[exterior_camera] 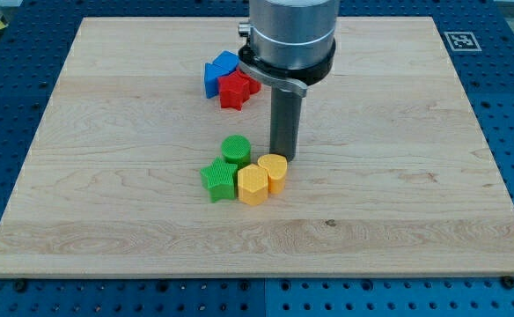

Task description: Push the green circle into the green star

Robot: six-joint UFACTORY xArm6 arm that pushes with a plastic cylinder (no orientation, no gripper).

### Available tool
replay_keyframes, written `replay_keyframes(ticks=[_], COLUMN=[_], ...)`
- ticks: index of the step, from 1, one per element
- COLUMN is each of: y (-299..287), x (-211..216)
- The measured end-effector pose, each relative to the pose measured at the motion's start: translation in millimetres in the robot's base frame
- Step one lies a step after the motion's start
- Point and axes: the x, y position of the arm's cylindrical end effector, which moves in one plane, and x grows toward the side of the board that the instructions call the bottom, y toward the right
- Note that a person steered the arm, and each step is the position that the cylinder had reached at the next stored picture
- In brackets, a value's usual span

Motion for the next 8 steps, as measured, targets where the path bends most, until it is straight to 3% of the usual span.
replay_keyframes(ticks=[3,8], y=[-33,-63], x=[-35,-11])
